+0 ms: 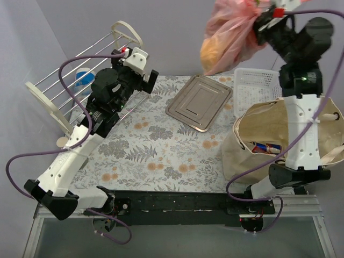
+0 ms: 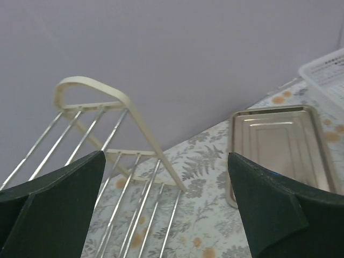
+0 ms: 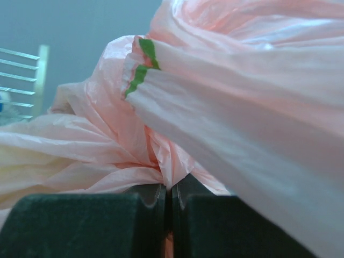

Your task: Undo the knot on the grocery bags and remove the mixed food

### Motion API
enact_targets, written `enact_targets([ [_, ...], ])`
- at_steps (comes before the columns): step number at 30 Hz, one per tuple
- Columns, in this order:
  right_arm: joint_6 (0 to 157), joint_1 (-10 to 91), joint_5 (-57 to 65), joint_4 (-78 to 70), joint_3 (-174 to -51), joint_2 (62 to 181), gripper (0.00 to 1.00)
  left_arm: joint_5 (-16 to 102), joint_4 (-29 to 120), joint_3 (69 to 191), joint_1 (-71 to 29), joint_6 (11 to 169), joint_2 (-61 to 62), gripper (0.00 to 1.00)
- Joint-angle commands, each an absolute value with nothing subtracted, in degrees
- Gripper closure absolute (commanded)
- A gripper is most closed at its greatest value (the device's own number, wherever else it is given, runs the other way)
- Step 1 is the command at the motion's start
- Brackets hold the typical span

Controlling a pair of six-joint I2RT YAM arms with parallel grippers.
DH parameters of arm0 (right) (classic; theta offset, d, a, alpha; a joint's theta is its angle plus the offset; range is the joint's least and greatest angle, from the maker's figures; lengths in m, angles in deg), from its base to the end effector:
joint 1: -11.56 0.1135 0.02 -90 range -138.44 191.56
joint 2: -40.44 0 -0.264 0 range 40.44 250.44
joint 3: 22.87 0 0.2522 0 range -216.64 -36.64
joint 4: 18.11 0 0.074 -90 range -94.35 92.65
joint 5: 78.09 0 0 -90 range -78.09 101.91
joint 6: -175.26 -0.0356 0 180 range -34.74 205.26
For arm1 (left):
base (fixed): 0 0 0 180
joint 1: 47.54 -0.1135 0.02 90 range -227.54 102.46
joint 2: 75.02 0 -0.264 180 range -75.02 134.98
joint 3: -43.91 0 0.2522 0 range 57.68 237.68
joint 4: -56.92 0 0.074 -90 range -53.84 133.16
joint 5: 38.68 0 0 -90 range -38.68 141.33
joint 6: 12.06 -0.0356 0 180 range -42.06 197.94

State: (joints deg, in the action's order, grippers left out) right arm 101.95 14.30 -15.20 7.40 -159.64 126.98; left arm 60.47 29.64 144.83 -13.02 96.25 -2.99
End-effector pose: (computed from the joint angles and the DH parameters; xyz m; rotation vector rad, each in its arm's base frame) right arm 0.2603 0.0287 0.6151 -0.6009 1.0266 0.0553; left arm 0.2244 -0.1475 0.4895 0.0934 1.5719 -0.6056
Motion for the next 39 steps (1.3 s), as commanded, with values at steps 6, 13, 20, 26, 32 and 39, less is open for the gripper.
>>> enact_targets([
  [6,105.7,35.7,-13.3,-5.6,-138.1,128.7,0.99,64.0,24.5,147.0,-22.7,90.0,-2.8,0.02],
  [13,110.2,46.0,-19.0,-1.0,-120.8,128.1,0.99,60.7,18.2,152.2,-24.0,89.0,0.7,0.02],
  [20,103.1,53.3,-11.7,-0.3,-114.5,133.2,0.99,51.4,19.7,143.6,-23.9,95.2,-4.2,0.02],
  [26,105.5,57.9,-10.4,-0.7,-114.8,138.3,0.96,53.6,28.0,130.3,-23.9,105.9,-9.3,0.02],
  [32,116.3,59.1,-8.3,7.8,-111.0,136.0,0.02,62.1,30.6,128.2,-25.2,103.4,-6.4,0.02],
  [39,103.5,49.2,-12.5,4.5,-108.4,129.3,0.02,47.3,19.7,124.2,-24.3,103.9,-3.7,0.02],
])
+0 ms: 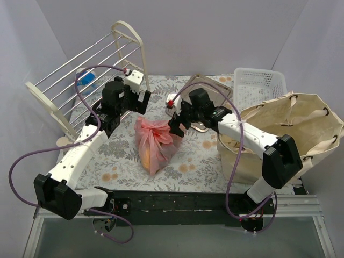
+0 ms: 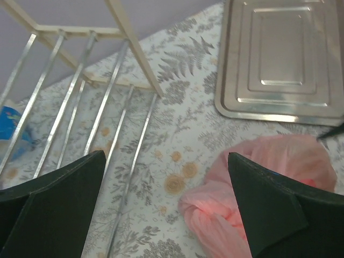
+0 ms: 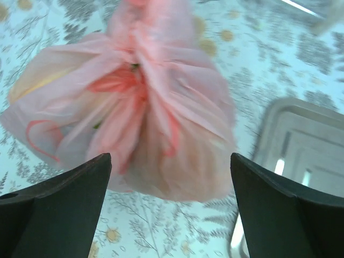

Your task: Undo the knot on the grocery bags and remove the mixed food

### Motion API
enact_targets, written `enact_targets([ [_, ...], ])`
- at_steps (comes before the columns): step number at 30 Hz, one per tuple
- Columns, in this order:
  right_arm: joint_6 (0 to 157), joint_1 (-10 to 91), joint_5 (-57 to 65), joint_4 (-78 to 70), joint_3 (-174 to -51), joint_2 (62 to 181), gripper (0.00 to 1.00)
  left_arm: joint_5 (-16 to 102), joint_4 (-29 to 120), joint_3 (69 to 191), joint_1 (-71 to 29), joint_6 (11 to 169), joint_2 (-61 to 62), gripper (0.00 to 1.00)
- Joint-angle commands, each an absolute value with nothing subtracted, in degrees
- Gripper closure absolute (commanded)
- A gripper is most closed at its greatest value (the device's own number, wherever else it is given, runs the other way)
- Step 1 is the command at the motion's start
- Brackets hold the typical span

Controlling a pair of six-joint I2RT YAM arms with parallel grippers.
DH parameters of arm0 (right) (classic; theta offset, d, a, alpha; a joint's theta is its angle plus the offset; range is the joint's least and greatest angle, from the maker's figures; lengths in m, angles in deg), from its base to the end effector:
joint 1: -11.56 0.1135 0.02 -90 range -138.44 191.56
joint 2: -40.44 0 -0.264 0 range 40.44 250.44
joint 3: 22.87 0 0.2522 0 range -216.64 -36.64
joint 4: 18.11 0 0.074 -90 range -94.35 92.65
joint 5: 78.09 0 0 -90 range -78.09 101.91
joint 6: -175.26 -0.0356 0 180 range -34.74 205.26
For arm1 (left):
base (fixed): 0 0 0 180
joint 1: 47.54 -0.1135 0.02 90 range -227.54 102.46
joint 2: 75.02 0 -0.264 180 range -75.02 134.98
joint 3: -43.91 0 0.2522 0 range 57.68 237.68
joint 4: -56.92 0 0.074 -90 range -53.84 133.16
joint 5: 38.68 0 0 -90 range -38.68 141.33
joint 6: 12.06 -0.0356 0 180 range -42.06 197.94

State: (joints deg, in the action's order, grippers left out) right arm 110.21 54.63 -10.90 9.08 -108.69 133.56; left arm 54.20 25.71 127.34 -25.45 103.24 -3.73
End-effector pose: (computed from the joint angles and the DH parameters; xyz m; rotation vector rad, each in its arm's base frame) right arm 0.2627 0.2645 0.2846 -1.4054 1.6708 0.6124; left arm 0.2651 -0.1057 0.3808 -0.0889 1.9343 -0.5097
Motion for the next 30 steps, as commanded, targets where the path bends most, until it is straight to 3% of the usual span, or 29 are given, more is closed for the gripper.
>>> enact_targets([
  [1,103.3,48.7,-12.4,3.5,-108.3,129.3,0.02,44.8,17.7,124.2,-24.2,104.9,-3.4,0.02],
  [6,107.1,48.6,-13.4,3.4,-110.7,133.3,0.04,40.4,10.8,121.8,-24.2,108.2,-3.7,0.02],
  [15,105.2,48.8,-23.0,5.7,-127.7,149.5,0.04,30.4,9.1,109.4,-24.2,103.3,-10.0,0.02],
  [18,106.9,49.4,-24.0,7.4,-128.7,152.6,0.03,34.6,11.2,106.6,-24.2,104.8,-8.8,0.02],
  [24,107.8,49.4,-18.1,6.7,-111.8,147.9,0.06,47.5,19.0,105.3,-24.2,99.1,-1.5,0.02],
  [26,107.2,49.5,-19.8,6.9,-106.2,142.8,0.06,54.6,24.5,105.0,-24.2,95.9,1.4,0.02],
  [30,104.5,49.6,-19.0,4.0,-94.8,131.9,0.06,56.5,34.3,109.4,-24.2,90.9,7.5,0.02],
])
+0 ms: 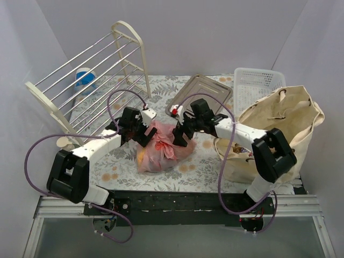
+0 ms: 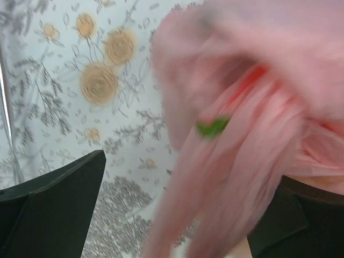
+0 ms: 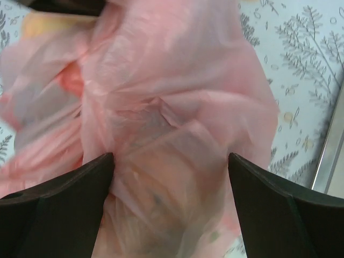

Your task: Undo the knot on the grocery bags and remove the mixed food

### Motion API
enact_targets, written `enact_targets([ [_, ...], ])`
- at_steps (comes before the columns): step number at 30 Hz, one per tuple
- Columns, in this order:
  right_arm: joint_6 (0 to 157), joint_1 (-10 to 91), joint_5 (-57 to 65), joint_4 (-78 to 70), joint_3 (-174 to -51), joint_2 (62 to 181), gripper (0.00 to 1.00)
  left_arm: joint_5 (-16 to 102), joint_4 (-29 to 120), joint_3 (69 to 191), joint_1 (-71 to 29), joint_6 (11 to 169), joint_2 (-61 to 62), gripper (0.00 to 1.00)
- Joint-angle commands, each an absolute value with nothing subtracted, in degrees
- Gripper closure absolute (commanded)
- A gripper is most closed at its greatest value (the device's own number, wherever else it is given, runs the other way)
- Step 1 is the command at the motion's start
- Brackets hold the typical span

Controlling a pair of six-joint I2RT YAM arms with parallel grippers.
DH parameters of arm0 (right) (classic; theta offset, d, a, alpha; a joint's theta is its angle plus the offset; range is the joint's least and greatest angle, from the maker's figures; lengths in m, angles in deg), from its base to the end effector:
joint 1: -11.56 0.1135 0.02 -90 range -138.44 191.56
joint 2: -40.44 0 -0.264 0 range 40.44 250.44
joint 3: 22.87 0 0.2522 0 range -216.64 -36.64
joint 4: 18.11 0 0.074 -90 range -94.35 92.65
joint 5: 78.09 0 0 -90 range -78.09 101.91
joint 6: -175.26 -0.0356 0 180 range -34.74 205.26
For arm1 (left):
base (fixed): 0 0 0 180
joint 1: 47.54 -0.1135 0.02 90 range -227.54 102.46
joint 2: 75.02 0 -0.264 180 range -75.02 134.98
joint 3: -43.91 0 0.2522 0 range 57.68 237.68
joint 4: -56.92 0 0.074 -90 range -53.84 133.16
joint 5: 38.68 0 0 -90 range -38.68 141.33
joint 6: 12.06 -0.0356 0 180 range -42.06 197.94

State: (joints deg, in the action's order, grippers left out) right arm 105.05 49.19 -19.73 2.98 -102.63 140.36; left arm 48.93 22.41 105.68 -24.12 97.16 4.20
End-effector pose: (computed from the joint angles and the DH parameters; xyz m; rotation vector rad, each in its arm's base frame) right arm 0.2901 0.2472 0.2179 -1.3436 1.8476 0.7935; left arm 0.2552 -0.1121 0.2109 0.1102 2.5112 -0.3639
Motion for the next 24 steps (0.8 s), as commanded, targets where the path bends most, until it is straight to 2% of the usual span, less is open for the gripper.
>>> enact_targets([
  [1,104.3,49.6,-16.6,3.2,-92.6,130.6,0.06,55.9,33.7,113.3,-24.2,91.6,9.9,0.02],
  [6,103.3,47.8,-13.7,2.9,-96.7,128.9,0.05,49.5,27.3,117.4,-24.2,93.8,9.5,0.02],
  [11,103.4,46.0,-14.5,4.2,-105.9,131.4,0.05,44.7,18.6,116.0,-24.2,93.8,1.9,0.02],
  [16,100.9,46.0,-17.6,3.5,-109.8,135.2,0.07,35.2,13.1,113.7,-24.2,93.9,-5.5,0.02],
  [24,98.0,46.5,-18.1,4.6,-110.9,139.3,0.11,25.8,18.3,114.4,-22.0,97.4,1.7,0.02],
])
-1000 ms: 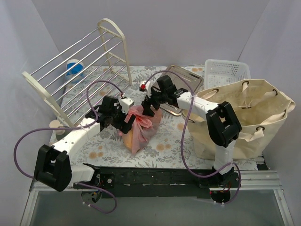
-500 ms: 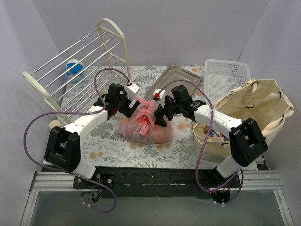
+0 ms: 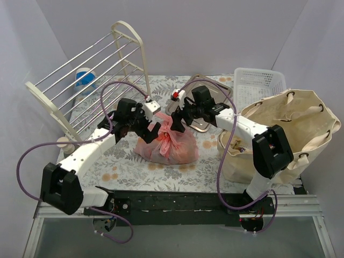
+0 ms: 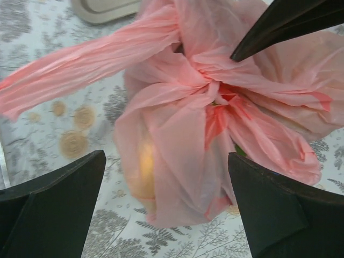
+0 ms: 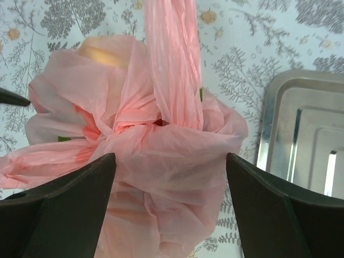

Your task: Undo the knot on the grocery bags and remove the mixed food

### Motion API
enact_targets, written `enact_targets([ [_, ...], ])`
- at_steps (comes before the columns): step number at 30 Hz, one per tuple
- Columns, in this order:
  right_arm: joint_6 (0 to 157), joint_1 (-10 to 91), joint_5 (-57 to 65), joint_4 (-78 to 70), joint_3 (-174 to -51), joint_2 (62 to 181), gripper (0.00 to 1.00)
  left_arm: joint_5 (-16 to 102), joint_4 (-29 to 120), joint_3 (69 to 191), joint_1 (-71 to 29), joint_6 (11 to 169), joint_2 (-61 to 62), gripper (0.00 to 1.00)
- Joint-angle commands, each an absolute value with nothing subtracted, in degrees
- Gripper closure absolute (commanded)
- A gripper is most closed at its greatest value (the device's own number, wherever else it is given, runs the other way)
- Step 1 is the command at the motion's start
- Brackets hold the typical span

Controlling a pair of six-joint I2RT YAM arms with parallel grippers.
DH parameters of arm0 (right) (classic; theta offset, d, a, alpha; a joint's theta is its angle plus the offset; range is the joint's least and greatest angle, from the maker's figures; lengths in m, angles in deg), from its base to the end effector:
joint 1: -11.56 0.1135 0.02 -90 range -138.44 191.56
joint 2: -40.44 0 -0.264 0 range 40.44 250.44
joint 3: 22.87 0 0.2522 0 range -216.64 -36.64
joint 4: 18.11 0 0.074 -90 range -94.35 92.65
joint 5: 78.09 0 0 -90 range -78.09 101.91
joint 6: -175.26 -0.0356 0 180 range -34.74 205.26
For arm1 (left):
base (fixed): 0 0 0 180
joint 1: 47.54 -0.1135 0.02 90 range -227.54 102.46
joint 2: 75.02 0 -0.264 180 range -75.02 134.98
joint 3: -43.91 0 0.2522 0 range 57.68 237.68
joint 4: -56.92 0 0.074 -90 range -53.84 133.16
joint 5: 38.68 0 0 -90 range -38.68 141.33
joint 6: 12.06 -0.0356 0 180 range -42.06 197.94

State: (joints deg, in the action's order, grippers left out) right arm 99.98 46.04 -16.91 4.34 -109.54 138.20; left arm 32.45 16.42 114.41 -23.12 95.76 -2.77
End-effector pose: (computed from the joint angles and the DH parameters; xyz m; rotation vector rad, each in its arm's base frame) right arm 0.3124 0.2354 0.2685 -1.1620 1.8272 0.7406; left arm 0.2423 -0.1226 0.2848 0.3108 2.3588 -0.7462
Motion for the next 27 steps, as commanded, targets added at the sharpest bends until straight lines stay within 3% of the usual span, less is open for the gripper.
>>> enact_targets([
  [1,97.8,46.5,-17.6,4.4,-110.6,139.4,0.11,25.3,19.2,114.8,-21.9,98.1,2.8,0.02],
  [4,97.7,46.5,-16.8,3.8,-109.9,139.6,0.14,24.8,20.7,117.0,-21.7,98.5,7.5,0.07],
  [6,98.1,46.5,-16.4,2.8,-109.3,139.1,0.27,23.6,20.1,118.2,-21.7,98.2,10.3,0.23],
  [7,98.9,46.5,-16.0,2.3,-108.8,138.9,0.35,23.1,19.6,118.8,-21.7,97.8,11.0,0.29],
  [8,99.3,46.5,-15.7,2.3,-107.9,138.6,0.54,22.9,18.7,118.8,-21.7,97.3,12.0,0.42],
  [10,100.7,46.4,-14.9,2.7,-106.6,137.7,0.75,23.5,18.5,118.2,-21.8,97.2,12.0,0.62],
  [11,101.2,46.3,-14.7,2.9,-105.1,137.4,0.89,24.2,19.1,116.7,-21.8,96.8,11.6,0.84],
  [13,101.8,45.1,-14.4,3.8,-103.6,136.1,0.99,27.0,19.3,114.7,-21.8,96.4,9.3,0.98],
  [14,102.8,44.5,-14.3,4.1,-102.7,135.4,0.99,28.0,18.8,113.0,-22.0,96.1,8.3,1.0],
  [20,104.9,36.5,-12.0,6.2,-99.9,129.4,0.99,34.1,15.6,105.9,-23.2,93.7,-1.3,1.0],
  [21,107.4,36.5,-11.4,6.4,-100.0,127.8,0.97,34.4,15.5,104.9,-23.2,93.9,-2.0,0.88],
  [22,107.9,36.8,-12.7,6.6,-100.4,127.4,0.85,33.8,15.2,105.0,-23.2,94.2,-2.5,0.48],
  [23,108.3,37.3,-13.7,7.9,-101.2,126.9,0.64,33.1,14.2,105.5,-23.2,94.5,-2.4,0.38],
  [27,113.9,42.5,-16.0,9.4,-103.3,125.3,0.51,27.3,12.5,112.8,-23.2,95.5,-1.0,0.28],
])
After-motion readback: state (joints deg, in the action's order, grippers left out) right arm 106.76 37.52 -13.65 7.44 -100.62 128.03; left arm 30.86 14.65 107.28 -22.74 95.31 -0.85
